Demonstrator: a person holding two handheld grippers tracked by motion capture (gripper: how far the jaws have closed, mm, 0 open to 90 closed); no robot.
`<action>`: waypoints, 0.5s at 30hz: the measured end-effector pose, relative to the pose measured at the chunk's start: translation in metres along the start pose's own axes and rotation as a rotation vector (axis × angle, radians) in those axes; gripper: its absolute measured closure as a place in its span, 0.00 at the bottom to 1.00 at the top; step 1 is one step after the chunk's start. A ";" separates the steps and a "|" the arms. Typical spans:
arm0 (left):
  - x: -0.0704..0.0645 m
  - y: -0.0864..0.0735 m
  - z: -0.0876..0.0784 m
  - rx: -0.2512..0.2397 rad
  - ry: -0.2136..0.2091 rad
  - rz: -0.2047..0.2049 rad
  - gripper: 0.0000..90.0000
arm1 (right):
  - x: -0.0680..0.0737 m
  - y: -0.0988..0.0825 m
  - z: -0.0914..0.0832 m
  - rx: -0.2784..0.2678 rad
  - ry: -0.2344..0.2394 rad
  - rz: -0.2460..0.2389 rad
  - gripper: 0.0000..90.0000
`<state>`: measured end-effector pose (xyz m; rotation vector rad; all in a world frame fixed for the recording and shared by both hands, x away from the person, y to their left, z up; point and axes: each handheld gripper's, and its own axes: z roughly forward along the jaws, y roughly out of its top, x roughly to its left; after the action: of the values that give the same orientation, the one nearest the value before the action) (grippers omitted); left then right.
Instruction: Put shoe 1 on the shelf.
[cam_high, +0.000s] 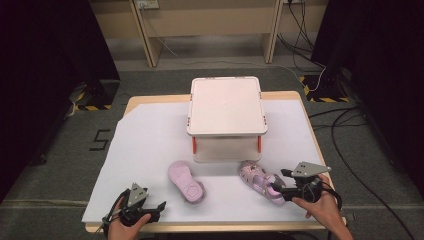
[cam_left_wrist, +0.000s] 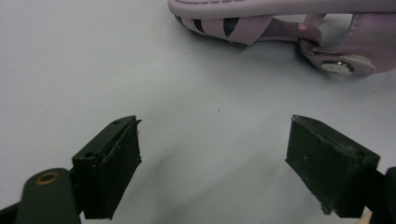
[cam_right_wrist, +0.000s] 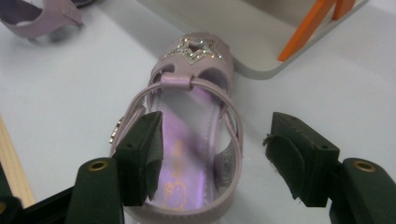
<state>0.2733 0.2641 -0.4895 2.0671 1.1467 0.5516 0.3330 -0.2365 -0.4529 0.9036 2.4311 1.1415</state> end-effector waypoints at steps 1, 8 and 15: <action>0.000 0.000 0.001 0.003 -0.001 0.002 0.19 | 0.003 0.000 0.005 0.009 0.000 -0.020 0.40; -0.001 0.001 0.001 0.013 0.000 0.013 0.19 | 0.011 0.004 0.013 -0.001 -0.026 -0.088 0.45; -0.003 0.001 0.000 0.004 -0.006 0.022 0.19 | 0.023 0.013 0.020 -0.014 -0.064 -0.181 0.65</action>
<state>0.2724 0.2615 -0.4894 2.0861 1.1236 0.5535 0.3317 -0.2034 -0.4558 0.6884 2.3941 1.0474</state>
